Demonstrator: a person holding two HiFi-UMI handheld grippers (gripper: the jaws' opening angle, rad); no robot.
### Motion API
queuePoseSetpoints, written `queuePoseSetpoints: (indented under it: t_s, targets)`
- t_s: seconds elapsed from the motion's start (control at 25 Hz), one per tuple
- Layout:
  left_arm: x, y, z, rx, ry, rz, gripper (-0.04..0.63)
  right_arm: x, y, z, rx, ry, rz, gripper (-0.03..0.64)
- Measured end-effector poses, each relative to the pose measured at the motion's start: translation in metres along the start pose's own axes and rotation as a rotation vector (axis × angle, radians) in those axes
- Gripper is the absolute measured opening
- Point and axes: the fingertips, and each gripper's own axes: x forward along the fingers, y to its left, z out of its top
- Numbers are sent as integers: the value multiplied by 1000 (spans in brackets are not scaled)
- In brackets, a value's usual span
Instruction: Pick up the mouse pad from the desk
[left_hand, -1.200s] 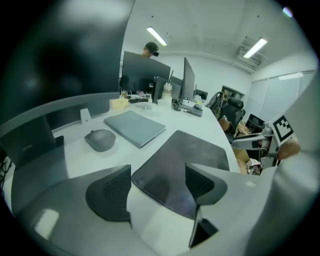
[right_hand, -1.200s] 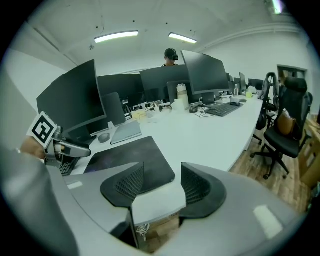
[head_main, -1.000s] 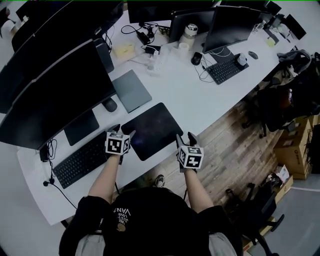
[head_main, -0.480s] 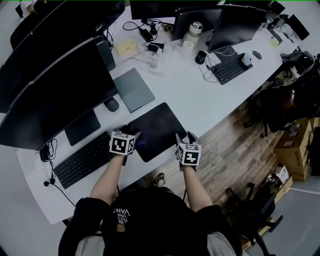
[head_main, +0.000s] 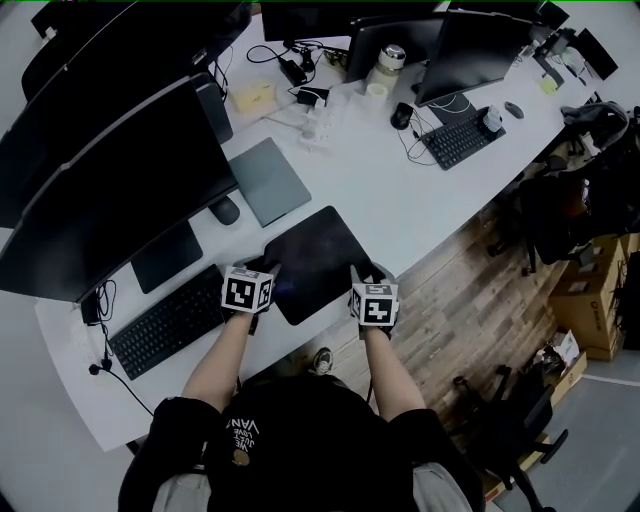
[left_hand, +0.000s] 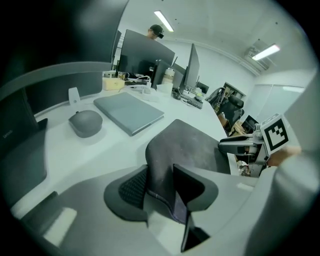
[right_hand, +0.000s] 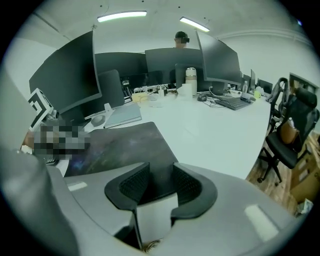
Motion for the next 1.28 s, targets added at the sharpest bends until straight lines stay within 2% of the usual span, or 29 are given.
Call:
queuePoseSetpoints:
  t_s: [0.08, 0.2, 0.32, 0.6, 0.68, 0.8, 1.28]
  targets:
    - [-2, 2, 0, 0, -3, 4, 155, -1, -8, 1, 18, -10, -35, 149]
    - [-6, 3, 1, -4, -7, 10, 143, -3, -21, 0, 64, -16, -61, 230]
    - [-6, 2, 2, -8, -12, 7, 133, -1, -23, -3, 88, -4, -47, 245]
    - [-4, -1, 1, -11, -16, -4, 106, -1, -9, -4, 84, -7, 12, 164]
    - [-5, -3, 3, -5, -24, -10, 98, -1, -3, -3, 79, -11, 42, 93]
    - [-7, -8, 8, -1, -47, -32, 87, -3, 2, 1, 74, -32, 57, 45]
    - [-37, -22, 27, 32, -144, -40, 57, -39, 14, 28, 64, -138, 111, 35]
